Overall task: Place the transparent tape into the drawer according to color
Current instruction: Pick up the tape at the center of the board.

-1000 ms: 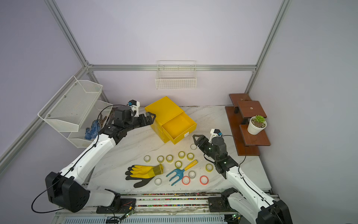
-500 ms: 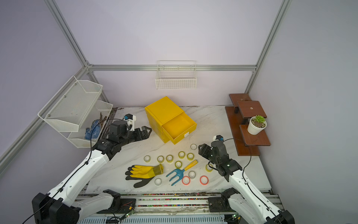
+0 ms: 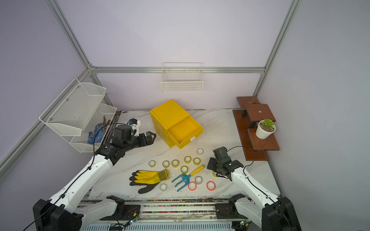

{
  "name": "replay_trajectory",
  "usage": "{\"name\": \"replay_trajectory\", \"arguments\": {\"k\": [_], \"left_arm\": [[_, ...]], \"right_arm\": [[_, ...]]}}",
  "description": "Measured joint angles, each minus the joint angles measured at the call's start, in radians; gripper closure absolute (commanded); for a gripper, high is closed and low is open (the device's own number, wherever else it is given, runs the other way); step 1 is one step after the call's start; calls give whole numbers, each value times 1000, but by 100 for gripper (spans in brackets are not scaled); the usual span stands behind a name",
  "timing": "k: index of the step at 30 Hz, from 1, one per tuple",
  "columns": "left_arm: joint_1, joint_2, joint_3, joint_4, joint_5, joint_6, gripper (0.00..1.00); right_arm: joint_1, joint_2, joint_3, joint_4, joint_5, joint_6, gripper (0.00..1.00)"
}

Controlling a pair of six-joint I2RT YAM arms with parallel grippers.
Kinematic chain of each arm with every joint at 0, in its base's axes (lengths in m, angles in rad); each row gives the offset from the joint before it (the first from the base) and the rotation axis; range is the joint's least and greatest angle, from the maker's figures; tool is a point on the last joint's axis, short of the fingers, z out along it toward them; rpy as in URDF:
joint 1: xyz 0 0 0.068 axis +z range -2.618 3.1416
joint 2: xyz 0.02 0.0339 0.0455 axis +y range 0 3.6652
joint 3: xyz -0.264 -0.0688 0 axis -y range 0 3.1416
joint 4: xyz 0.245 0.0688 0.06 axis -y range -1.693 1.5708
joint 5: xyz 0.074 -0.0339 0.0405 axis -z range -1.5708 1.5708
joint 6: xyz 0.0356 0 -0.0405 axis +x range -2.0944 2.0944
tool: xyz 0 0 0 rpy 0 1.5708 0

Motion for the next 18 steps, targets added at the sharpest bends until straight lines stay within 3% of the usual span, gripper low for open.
{"name": "replay_trajectory", "arguments": {"k": [18], "left_arm": [[0,0,0,0,-1,0,0]], "right_arm": [[17,130,15,-81,65,-4,31]]}}
